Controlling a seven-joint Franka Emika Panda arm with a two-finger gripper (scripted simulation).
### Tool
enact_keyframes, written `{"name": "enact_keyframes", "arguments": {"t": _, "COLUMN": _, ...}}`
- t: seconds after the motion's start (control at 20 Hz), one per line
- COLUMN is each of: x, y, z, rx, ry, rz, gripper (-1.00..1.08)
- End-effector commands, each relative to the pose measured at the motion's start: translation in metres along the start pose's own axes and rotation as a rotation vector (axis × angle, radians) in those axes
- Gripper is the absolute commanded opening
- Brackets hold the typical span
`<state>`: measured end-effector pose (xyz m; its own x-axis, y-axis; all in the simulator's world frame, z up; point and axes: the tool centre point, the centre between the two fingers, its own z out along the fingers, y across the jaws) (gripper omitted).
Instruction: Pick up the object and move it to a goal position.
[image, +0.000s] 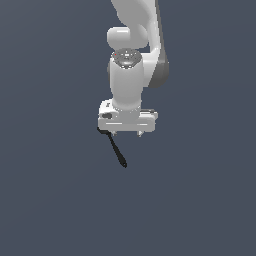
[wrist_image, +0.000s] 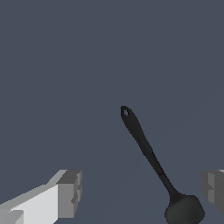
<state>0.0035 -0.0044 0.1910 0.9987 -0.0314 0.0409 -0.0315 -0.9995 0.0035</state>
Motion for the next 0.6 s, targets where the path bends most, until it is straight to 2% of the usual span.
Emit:
{"name": "enact_keyframes", "arguments": {"t": 0.0, "x": 0.000, "y": 0.000, "z": 0.000, "rx": 0.000, "ry": 0.000, "rz": 0.000, "gripper": 1.00}}
{"name": "enact_keyframes", "arguments": {"t": 0.55, "x": -0.003, "y": 0.014, "z": -0.012, "rx": 0.000, "ry": -0.008, "rz": 0.006, "gripper": 1.00}}
